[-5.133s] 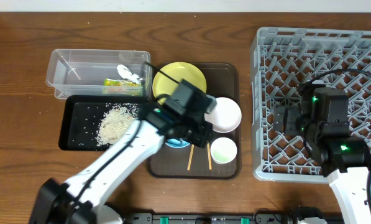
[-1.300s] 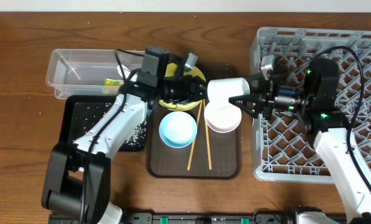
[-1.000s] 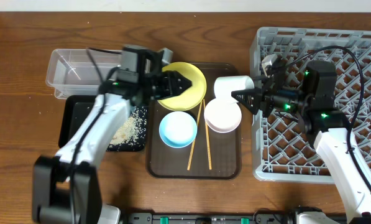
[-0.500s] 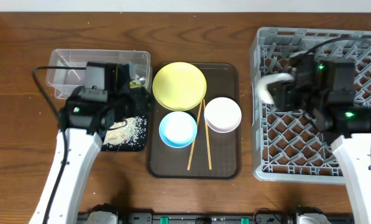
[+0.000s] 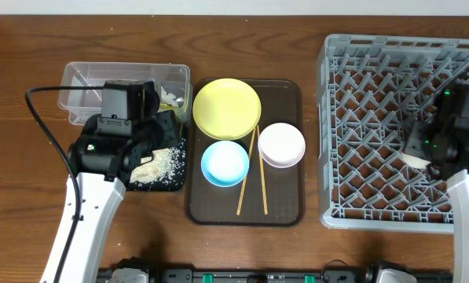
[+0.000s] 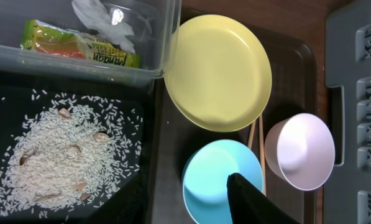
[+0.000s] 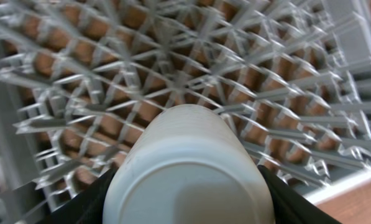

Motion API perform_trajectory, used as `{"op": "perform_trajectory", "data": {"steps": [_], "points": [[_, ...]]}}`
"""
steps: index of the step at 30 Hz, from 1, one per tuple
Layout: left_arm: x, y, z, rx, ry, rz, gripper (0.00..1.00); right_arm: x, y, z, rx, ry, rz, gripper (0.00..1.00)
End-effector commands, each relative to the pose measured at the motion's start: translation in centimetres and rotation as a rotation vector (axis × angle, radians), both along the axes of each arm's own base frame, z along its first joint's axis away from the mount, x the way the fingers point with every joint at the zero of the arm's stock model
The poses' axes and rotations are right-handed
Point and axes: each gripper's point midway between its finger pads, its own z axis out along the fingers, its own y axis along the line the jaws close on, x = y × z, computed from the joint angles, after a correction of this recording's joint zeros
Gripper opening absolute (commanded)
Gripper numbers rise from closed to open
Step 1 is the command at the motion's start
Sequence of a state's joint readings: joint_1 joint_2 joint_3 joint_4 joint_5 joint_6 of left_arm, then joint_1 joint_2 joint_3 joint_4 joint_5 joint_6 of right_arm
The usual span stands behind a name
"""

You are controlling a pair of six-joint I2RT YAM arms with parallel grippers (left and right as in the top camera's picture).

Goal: Sort waste into correct bins and load items into the dishwasher rack
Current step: 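Lower the white cup upside down into the rack and open the right gripper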

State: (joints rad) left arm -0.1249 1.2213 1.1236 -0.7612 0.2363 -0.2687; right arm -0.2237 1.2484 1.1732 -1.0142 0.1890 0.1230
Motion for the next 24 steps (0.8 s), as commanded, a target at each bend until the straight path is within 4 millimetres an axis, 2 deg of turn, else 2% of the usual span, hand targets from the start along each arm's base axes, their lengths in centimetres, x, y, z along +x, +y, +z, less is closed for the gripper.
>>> {"op": "perform_trajectory", "data": {"steps": [1,9,11,12,15,18,20,22,24], "points": [[0.1,0.4,0.1,0.018,-0.007,0.001,0.44,-1.4,-1.6,-1.2,0.007,0.034,-0.092,0.03],[0.1,0.3,0.1,0.018,-0.005,0.001,0.44,-4.5,-2.4,-6.1,0.050,0.143,-0.182,0.04],[0.1,0.3,0.1,0.017,-0.005,0.001,0.44,-4.9,-2.6,-7.1,0.057,0.150,-0.198,0.10],[0.1,0.3,0.1,0.018,-0.005,0.001,0.44,-4.9,-2.6,-7.4,0.062,0.144,-0.217,0.14],[0.1,0.3,0.1,0.018,-0.005,0.001,0.44,-4.8,-2.7,-7.6,0.070,0.126,-0.247,0.44],[0.1,0.3,0.1,0.018,-0.005,0.001,0.44,-4.7,-2.7,-7.7,0.069,0.121,-0.246,0.54],[0.1,0.4,0.1,0.018,-0.005,0.001,0.44,-4.7,-2.7,-7.7,0.072,0.121,-0.245,0.68],[0.0,0.4,0.1,0.018,-0.002,0.001,0.44,-4.5,-2.8,-7.6,0.070,0.111,-0.245,0.78],[0.0,0.4,0.1,0.018,-0.002,0.001,0.44,-4.3,-2.8,-7.5,0.068,0.104,-0.245,0.82]]}}
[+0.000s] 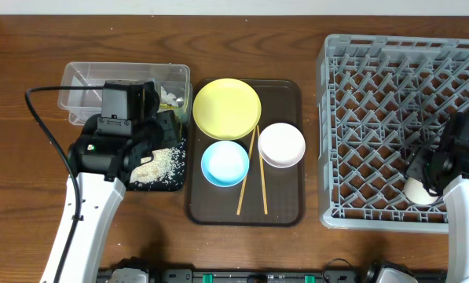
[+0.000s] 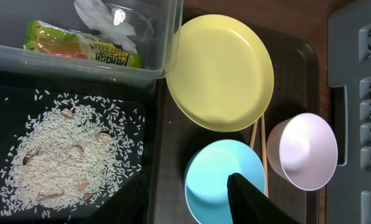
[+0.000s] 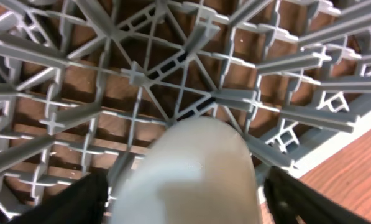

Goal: Sort waste into correct bins and load items into the dishwasher rack
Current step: 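Lower the white cup upside down into the rack and open the right gripper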

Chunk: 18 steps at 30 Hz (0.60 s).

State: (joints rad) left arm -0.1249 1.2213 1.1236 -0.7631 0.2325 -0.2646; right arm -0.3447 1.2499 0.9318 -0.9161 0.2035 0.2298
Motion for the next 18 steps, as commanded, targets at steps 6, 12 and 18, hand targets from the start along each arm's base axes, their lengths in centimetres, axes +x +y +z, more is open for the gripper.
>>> {"op": "perform_trajectory", "data": {"steps": [6,12,18], "points": [[0.0,0.3,0.1,0.013,0.001,0.002,0.44,0.6,-0.2,0.1,0.009,-0.036,-0.017,0.80],[0.0,0.3,0.1,0.013,0.001,0.002,0.45,0.7,0.1,0.0,0.027,-0.039,-0.010,0.80],[-0.1,0.3,0.1,0.013,0.002,0.002,0.45,-0.8,0.2,-0.4,0.027,0.023,-0.019,0.81]]}}
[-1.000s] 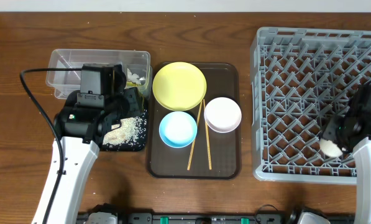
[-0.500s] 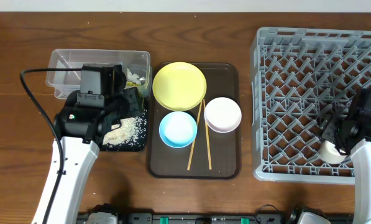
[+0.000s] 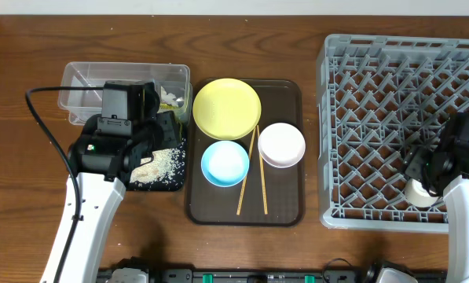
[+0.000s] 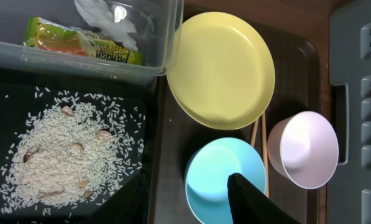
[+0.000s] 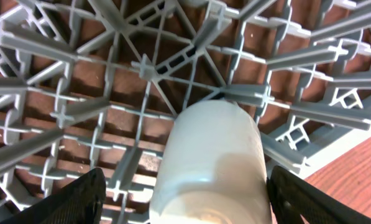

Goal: Sort waste into correct bins and load items into the dishwasher rack
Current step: 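Lower the white cup upside down into the rack and open the right gripper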

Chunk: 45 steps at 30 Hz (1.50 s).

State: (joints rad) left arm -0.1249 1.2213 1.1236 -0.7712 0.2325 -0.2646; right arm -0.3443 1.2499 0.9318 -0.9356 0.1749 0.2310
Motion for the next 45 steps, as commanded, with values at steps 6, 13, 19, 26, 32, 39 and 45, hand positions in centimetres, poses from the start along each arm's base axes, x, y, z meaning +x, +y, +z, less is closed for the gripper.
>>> {"op": "perform_trajectory", "data": {"steps": [6,13,19,26,32,39,45], "points": [[0.1,0.3,0.2,0.012,-0.006,0.002,0.45,-2.2,-0.8,-0.3,-0.035,0.081,-0.064,0.82],[0.1,0.3,0.2,0.012,-0.006,0.002,0.45,-2.5,-0.7,-0.4,-0.031,0.092,-0.064,0.70],[0.1,0.3,0.2,0.012,-0.005,0.002,0.45,-2.5,-0.7,-0.4,-0.030,0.093,-0.064,0.48],[0.0,0.3,0.1,0.012,-0.003,0.002,0.45,-2.6,-0.1,0.0,0.001,0.098,-0.056,0.44],[0.0,0.3,0.1,0.012,-0.002,0.002,0.45,-2.1,0.0,2.3,0.013,0.074,-0.049,0.45],[0.0,0.3,0.1,0.012,-0.002,0.002,0.45,-1.3,0.1,4.5,0.013,0.042,-0.025,0.45],[0.0,0.3,0.1,0.012,-0.002,0.002,0.45,-0.9,1.0,5.2,0.057,0.024,0.018,0.46]]}}
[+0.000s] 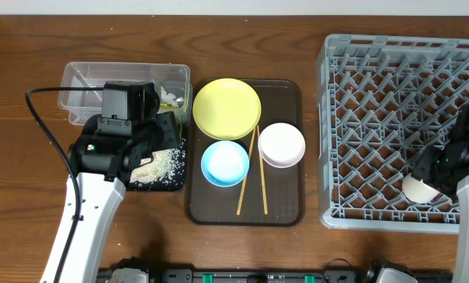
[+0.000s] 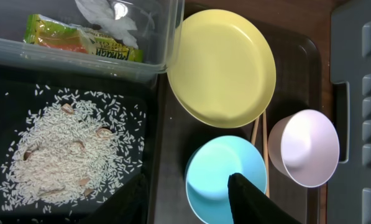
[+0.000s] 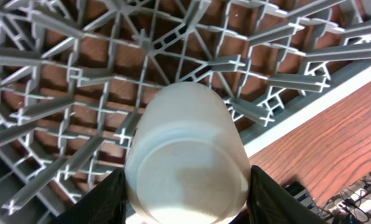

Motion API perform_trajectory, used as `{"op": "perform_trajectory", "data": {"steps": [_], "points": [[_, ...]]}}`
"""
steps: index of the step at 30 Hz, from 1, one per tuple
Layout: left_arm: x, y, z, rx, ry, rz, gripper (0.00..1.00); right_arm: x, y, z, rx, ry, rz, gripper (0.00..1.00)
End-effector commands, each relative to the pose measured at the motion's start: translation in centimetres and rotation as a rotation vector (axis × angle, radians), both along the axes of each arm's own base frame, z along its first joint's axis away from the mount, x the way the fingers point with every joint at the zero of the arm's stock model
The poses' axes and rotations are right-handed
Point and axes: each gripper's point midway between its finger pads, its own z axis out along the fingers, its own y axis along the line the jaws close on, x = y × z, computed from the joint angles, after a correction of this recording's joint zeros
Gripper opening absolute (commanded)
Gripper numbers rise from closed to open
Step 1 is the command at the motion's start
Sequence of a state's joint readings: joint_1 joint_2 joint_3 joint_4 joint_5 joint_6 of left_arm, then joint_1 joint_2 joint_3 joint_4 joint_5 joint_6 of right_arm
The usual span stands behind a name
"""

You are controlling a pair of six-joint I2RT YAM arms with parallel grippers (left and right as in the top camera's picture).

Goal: Sort waste into correct bins and load items into the dishwasher rack
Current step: 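Lower the white cup upside down into the rack and open the right gripper, then move the right gripper to the pink bowl and grasp its rim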

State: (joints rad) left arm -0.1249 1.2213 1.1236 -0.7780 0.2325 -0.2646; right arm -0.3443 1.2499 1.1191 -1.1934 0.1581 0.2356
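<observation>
A white cup (image 3: 185, 155) sits at the front right corner of the grey dishwasher rack (image 1: 375, 118), its round end facing the wrist camera. My right gripper (image 3: 185, 190) is shut on it, one finger on each side. The yellow plate (image 1: 227, 108), blue bowl (image 1: 225, 163), pale bowl (image 1: 281, 145) and two chopsticks (image 1: 250, 177) lie on the brown tray (image 1: 285, 206). My left gripper (image 2: 191, 208) hangs open and holds nothing, between the rice and the blue bowl (image 2: 225, 168).
A black bin holds scattered rice (image 2: 61, 155) at the left. Behind it a clear bin (image 1: 85, 79) holds a green wrapper (image 2: 79, 40) and crumpled paper. The table's front edge runs just past the rack's corner (image 3: 309, 87).
My right gripper's fingers stood wide of the cup resting on the rack grid; now they press its sides and the rack looks a little further off. The left arm has barely moved.
My right gripper held the white cup over the rack's right side. Then it was lower, at the front right corner. Then its fingers stood apart from the cup lying on the grid. Now they are shut on it again. The left gripper stayed open over the bins.
</observation>
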Motion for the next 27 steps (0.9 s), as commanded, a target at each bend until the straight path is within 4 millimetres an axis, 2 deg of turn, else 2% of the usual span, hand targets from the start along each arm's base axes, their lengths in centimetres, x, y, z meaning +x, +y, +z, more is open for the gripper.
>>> {"op": "perform_trajectory", "data": {"steps": [1,9,16,27], "points": [[0.2,0.3,0.2,0.012,-0.009,0.002,0.45,0.6,0.1,1.0,0.017,-0.037,0.017,0.46],[0.2,0.3,0.2,0.012,-0.009,0.002,0.45,1.2,-0.2,1.2,0.000,-0.059,0.030,0.46],[0.1,0.3,0.2,0.012,-0.006,0.002,0.45,1.7,-0.4,2.2,-0.012,-0.083,0.037,0.47],[0.1,0.3,0.2,0.012,-0.006,0.002,0.45,1.5,-1.0,2.4,-0.046,-0.072,0.026,0.48]]}}
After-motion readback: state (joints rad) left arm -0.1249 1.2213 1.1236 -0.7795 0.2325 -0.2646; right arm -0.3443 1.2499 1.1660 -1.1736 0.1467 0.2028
